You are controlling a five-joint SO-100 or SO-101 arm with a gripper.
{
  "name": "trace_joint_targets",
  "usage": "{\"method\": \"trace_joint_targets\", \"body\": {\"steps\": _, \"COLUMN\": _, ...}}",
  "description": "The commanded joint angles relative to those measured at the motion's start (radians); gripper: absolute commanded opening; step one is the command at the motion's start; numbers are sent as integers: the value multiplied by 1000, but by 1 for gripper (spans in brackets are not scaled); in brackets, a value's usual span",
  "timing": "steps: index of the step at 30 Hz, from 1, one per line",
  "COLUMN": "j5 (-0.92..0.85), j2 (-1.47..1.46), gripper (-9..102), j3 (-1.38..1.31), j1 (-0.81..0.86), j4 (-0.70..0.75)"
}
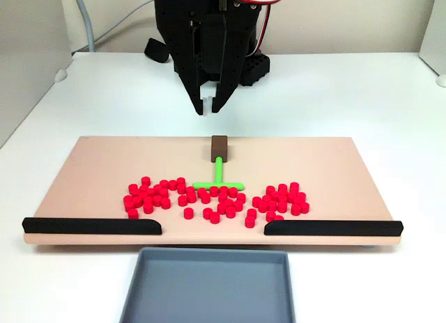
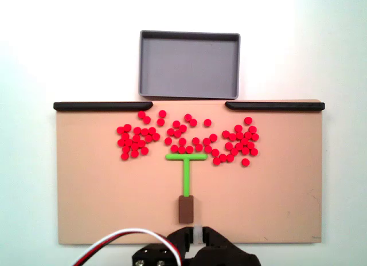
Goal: Grasp a green tool by the dark brown handle.
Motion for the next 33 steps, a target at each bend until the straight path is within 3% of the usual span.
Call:
{"method": "trace_joint_targets", "body": {"steps": 1, "j5": 14, "j2": 6, "gripper": 0, "j3": -18, "j1": -14, "j4": -21}}
{"method": "trace_joint_targets", "body": {"steps": 16, "j5": 14, "j2": 15, "gripper": 1, "j3": -31, "j1": -52, "j4": -21}}
{"method": "trace_joint_targets", "body": {"steps": 33, "j5": -49, "j2": 9, "gripper": 11, "j3": -31, "j1": -17, "j4": -20}}
